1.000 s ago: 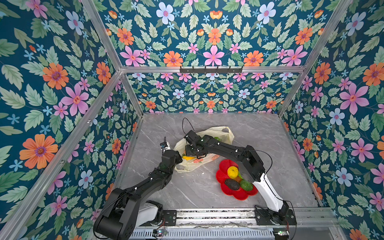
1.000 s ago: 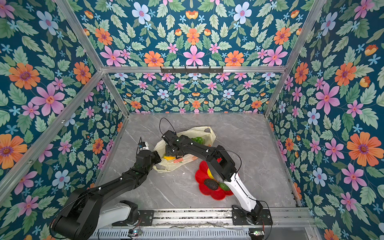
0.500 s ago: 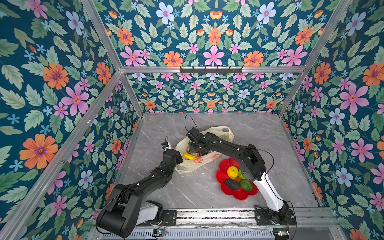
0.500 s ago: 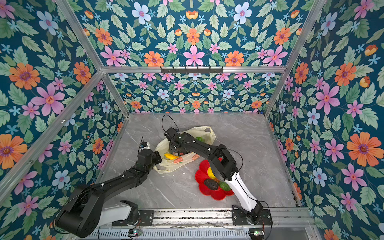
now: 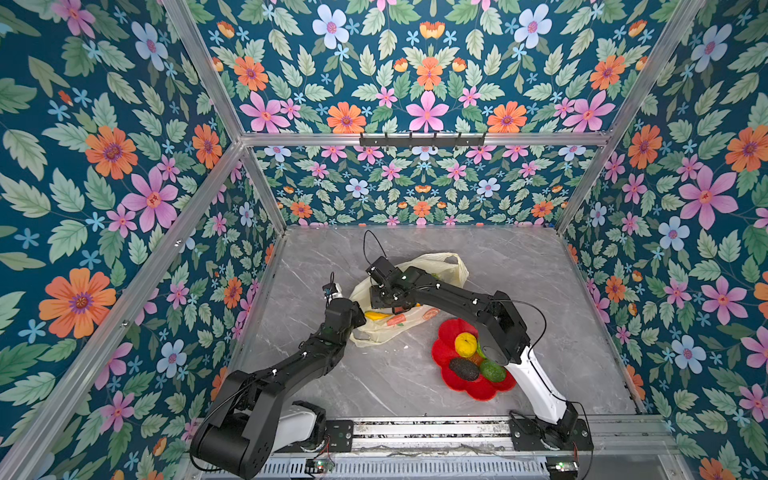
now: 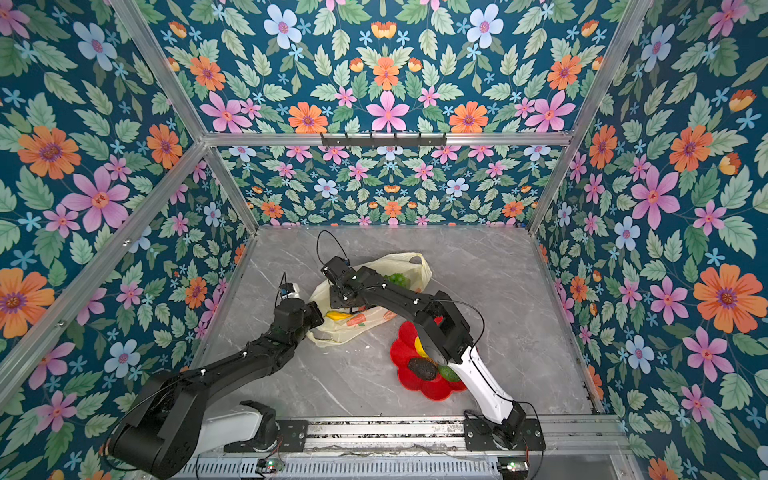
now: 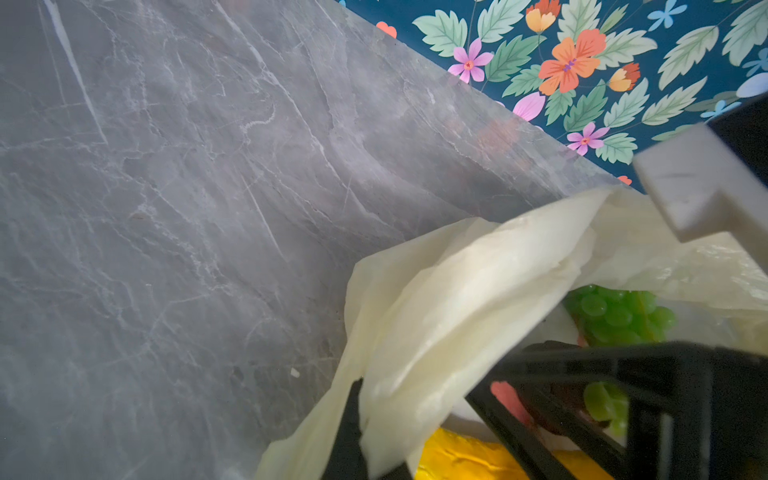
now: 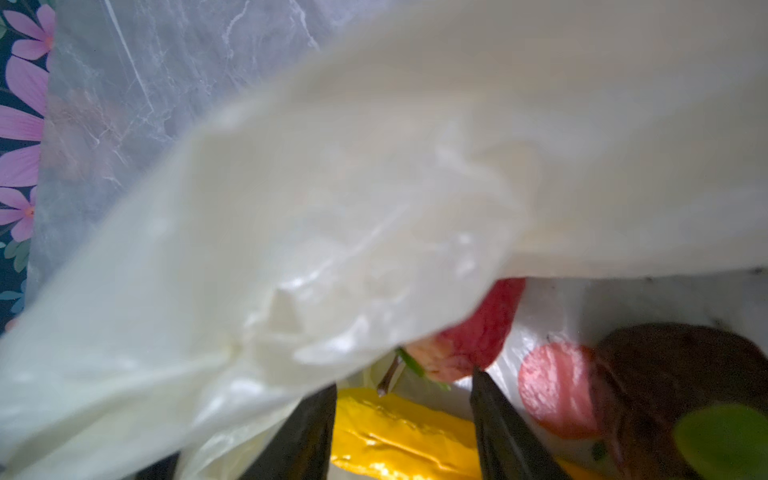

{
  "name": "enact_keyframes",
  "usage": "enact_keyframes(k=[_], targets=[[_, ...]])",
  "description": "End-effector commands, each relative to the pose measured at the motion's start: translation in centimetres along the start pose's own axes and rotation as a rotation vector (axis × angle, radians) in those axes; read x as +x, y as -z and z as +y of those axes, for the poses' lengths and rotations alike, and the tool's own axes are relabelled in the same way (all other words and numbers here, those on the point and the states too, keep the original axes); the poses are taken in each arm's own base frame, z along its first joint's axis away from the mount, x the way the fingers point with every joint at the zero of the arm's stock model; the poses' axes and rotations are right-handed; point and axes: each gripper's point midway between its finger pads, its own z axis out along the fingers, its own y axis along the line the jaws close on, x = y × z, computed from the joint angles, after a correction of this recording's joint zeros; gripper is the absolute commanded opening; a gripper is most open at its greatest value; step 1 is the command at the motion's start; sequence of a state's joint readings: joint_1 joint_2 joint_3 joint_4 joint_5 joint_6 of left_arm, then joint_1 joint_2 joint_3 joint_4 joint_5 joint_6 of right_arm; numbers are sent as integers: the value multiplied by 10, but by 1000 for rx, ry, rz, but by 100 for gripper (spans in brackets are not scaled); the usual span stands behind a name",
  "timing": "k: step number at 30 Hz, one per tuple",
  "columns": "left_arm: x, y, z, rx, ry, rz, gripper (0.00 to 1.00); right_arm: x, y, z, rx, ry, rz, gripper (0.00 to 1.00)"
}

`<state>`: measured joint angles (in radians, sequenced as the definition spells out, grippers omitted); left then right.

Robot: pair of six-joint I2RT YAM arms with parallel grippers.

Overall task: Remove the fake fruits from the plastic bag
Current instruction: 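Reach into the bag toward the yellow banana with the right gripper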

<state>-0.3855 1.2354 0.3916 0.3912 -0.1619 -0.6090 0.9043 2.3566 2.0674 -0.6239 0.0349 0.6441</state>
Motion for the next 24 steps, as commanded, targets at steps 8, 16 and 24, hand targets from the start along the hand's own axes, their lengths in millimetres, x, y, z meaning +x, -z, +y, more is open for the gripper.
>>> enact_keyframes(k=[8, 16, 24], targets=[[-5, 1, -1, 1, -10, -13, 0, 6, 11, 0, 134, 16, -60, 40], [-6, 2, -1, 0, -14, -16, 0, 13, -5, 4, 124, 16, -21, 28], [-7, 3, -1, -2, -18, -18, 0, 18, -14, 5, 132, 22, 6, 27]])
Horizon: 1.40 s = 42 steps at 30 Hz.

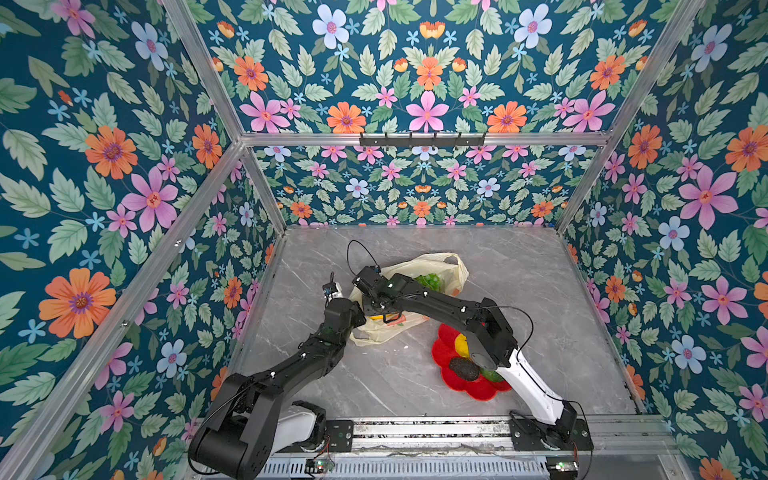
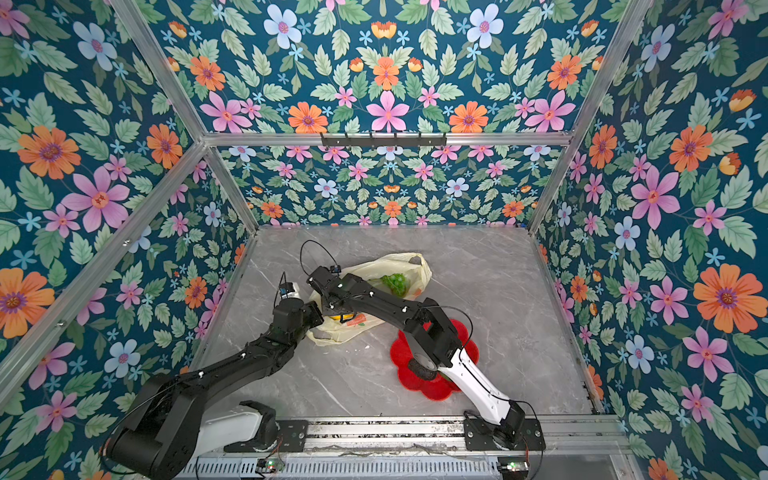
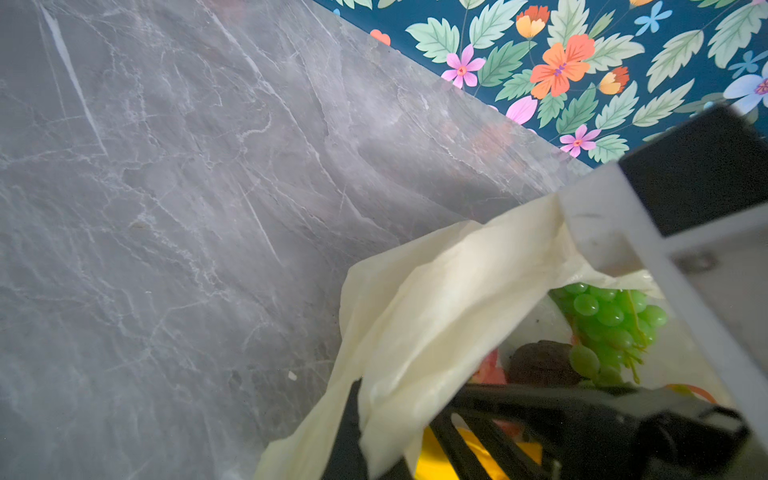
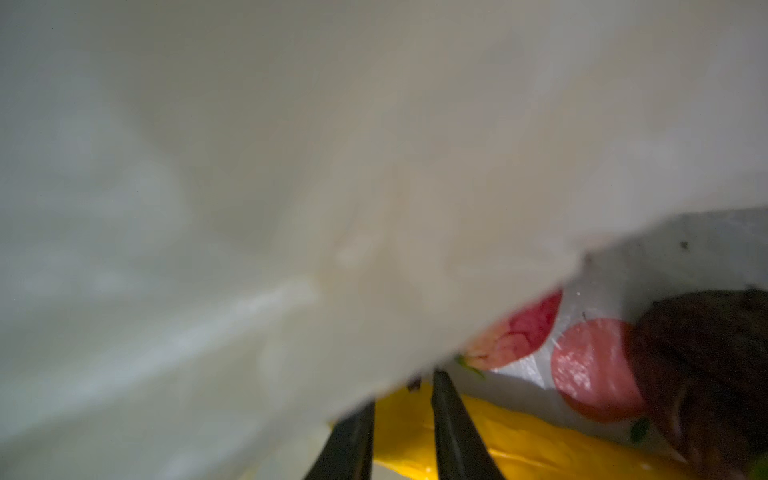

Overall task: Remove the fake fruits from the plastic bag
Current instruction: 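Reach into the bag toward the yellow banana with the right gripper, then close the right gripper on the red fruit's green leaves inside the bag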

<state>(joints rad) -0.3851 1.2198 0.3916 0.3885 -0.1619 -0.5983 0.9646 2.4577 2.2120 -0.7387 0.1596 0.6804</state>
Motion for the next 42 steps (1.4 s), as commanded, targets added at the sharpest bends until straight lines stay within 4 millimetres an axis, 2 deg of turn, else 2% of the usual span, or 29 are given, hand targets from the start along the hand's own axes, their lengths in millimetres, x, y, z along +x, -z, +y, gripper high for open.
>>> enact_keyframes(k=[1, 12, 24, 27, 36, 42], targets=[[-3, 0, 1, -9, -10, -8, 0, 5, -2, -4, 23, 0, 19, 27], [-3, 0, 1, -10, -11, -8, 0, 9, -10, -11, 67, 10, 38, 24], [-4, 1, 1, -11, -13, -11, 0, 3, 1, -23, 109, 15, 3, 12], [-4, 1, 1, -13, -13, -13, 0, 1, 4, -23, 100, 20, -9, 11], [-3, 0, 0, -8, -15, -2, 0, 0, 20, -25, 80, 31, -25, 0], [-4, -1, -1, -10, -24, 0, 0, -1, 38, -26, 55, 57, -34, 0]])
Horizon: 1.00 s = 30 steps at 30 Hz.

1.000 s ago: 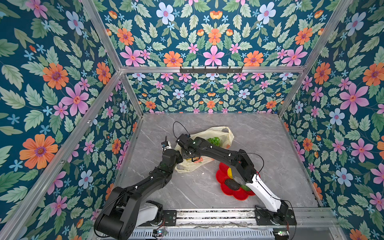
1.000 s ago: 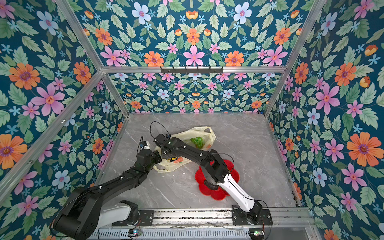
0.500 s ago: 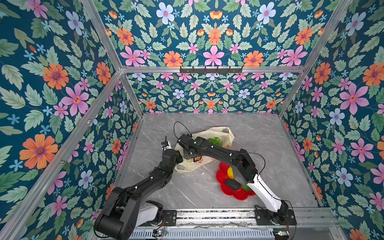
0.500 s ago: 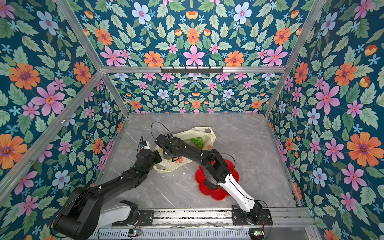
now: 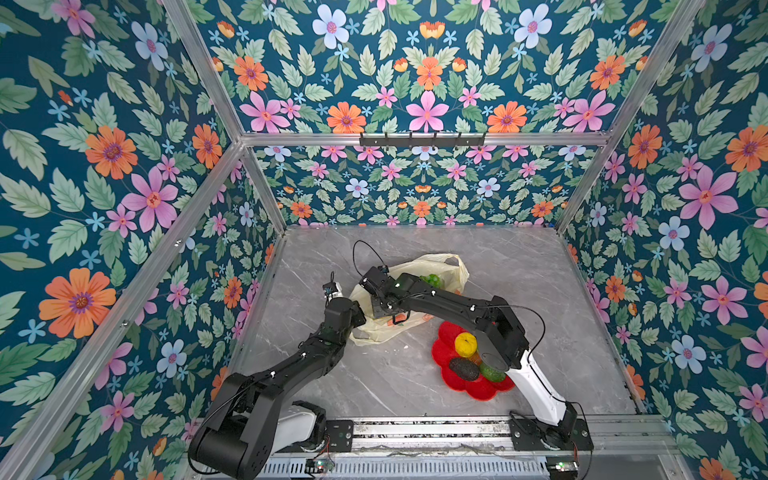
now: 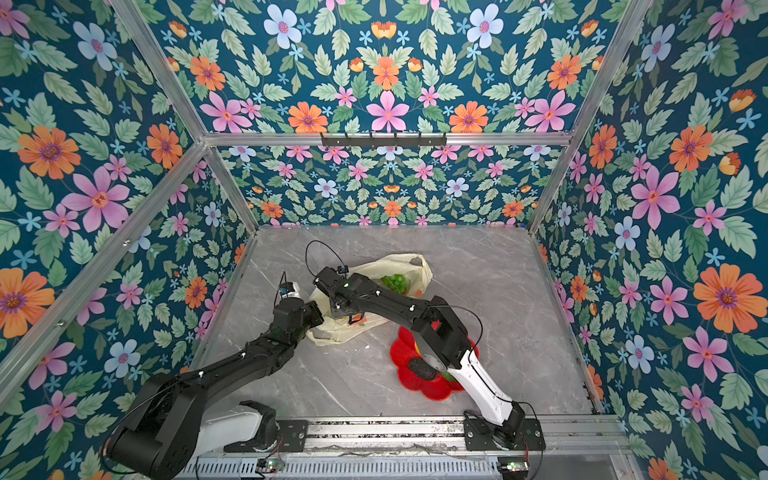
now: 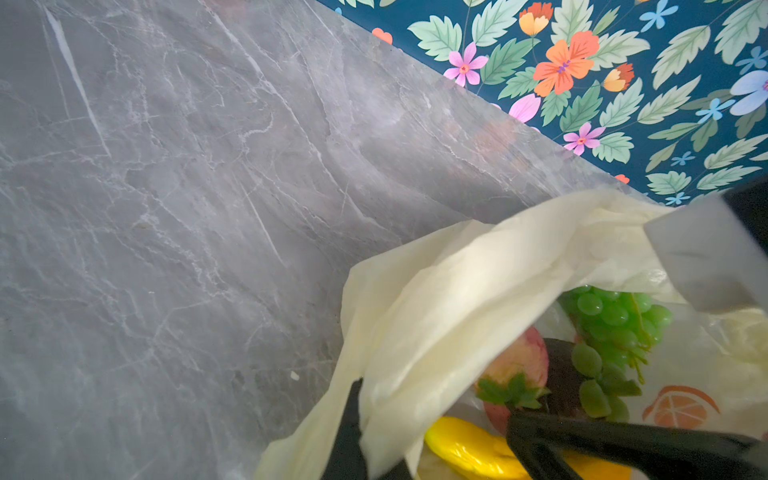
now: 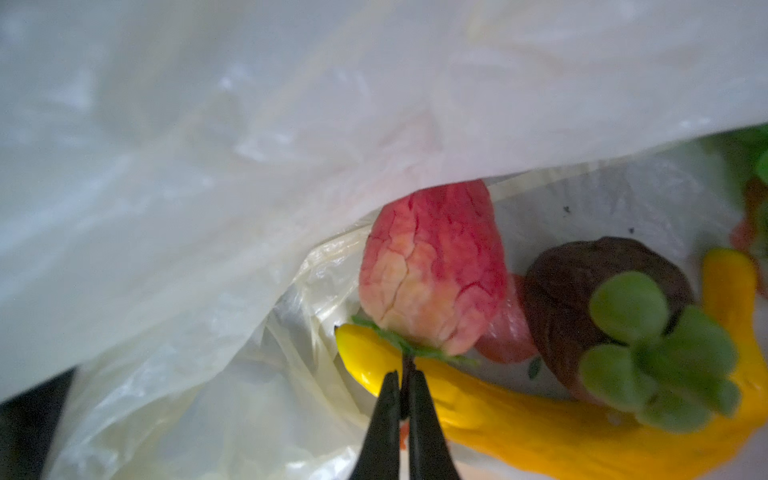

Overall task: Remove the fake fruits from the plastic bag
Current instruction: 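Close the right gripper on the red fruit's green leaves inside the bag, then lift the red fruit out of the bag and carry it over the red bowl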

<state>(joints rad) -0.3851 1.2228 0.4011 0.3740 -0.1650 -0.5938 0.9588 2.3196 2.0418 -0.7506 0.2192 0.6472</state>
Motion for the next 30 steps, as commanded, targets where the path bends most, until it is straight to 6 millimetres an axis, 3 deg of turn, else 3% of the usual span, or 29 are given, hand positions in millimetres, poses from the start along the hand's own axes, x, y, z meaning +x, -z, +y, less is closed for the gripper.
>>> enact_keyframes(k=[1, 8, 16, 30], targets=[[-2, -1, -1, -3, -18, -2, 0, -7, 15, 2, -28, 25, -27, 0], [-3, 0, -2, 2, -17, -4, 0, 10, 59, 7, -100, 73, -5, 0], [1, -4, -7, 26, -25, 18, 0, 28, 94, 2, -145, 134, -9, 0], [1, -5, -6, 20, -33, 18, 0, 56, 156, -57, -103, 206, -55, 0]])
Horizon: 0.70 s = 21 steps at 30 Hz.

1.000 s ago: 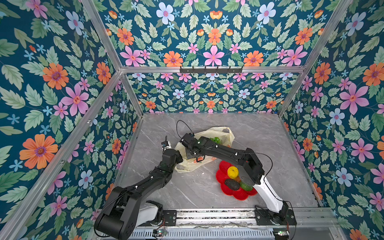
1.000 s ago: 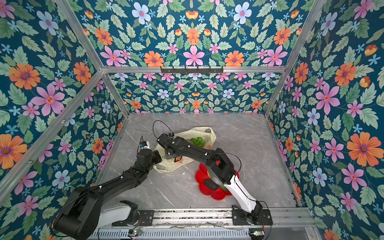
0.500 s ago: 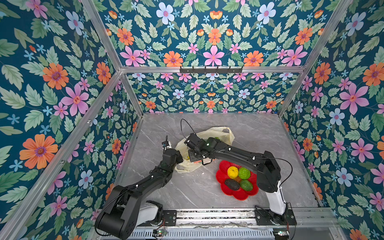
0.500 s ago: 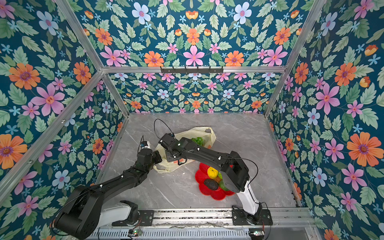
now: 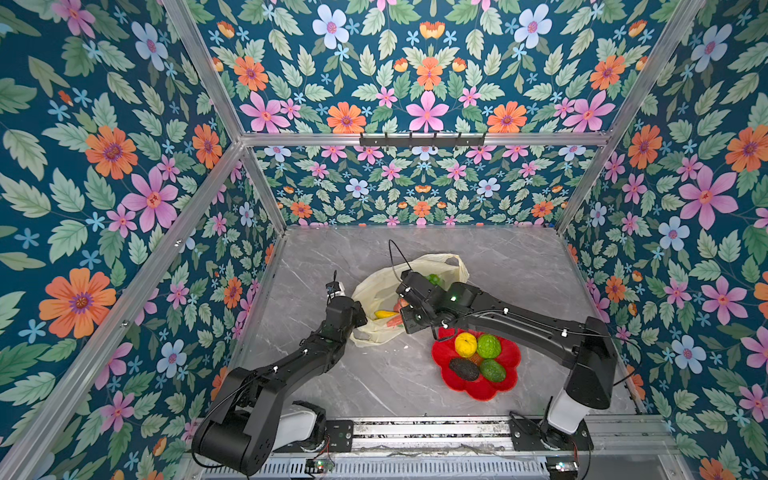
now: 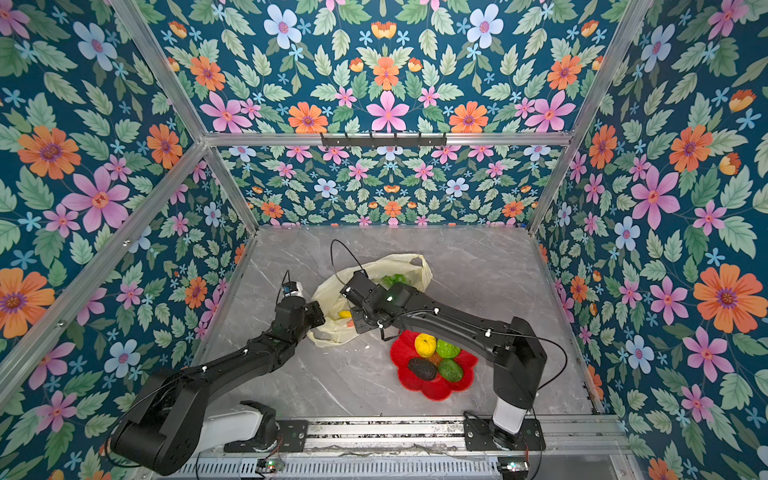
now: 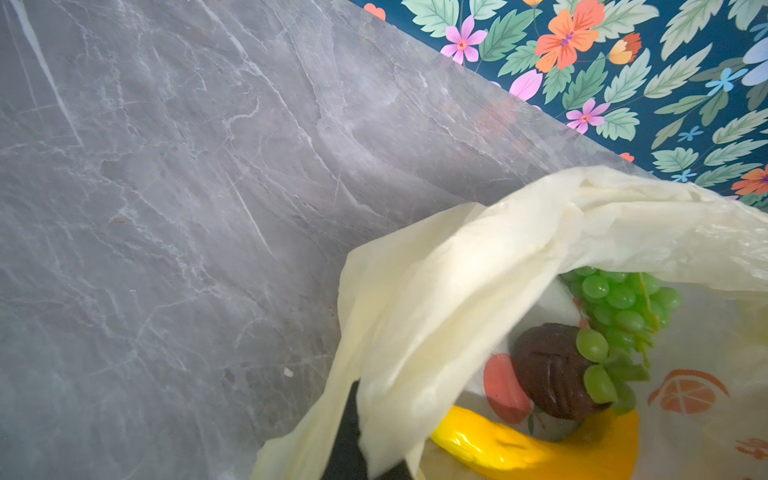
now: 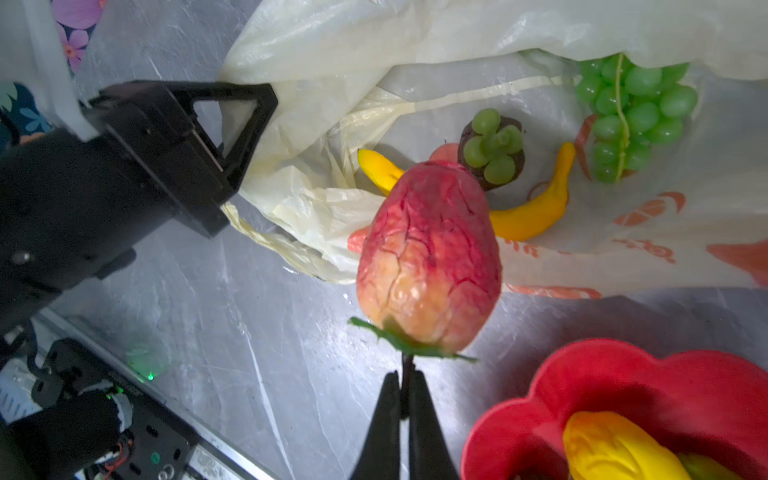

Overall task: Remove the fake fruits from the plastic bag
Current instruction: 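Lift the red fruit out of the bag and carry it over the red bowl, then lower the red fruit into the red bowl and open the right gripper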

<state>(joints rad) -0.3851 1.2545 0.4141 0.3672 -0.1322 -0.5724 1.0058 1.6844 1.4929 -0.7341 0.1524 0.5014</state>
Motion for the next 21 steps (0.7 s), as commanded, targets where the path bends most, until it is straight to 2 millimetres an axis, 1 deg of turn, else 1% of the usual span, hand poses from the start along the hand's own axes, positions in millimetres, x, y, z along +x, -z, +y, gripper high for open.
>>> enact_keyframes(k=[1, 5, 8, 13, 16, 19, 21], targets=[[-7, 0, -3, 5, -8, -21, 0, 5, 19, -14, 36, 51, -20, 0], [-7, 0, -3, 4, -9, -23, 0, 18, 36, -32, 80, 60, -9, 0], [-7, 0, -2, 1, -9, -22, 0, 32, 44, -45, 112, 52, 16, 0], [-7, -1, -2, -3, -12, -22, 0, 60, 51, -64, 158, 13, 78, 0], [-7, -1, -2, -3, -12, -21, 0, 78, 51, -73, 175, -12, 126, 0], [-6, -2, -2, -2, -12, -19, 0, 95, 50, -77, 165, -38, 178, 0], [-6, -2, -2, -2, -10, -18, 0, 102, 49, -75, 146, -56, 205, 0]])
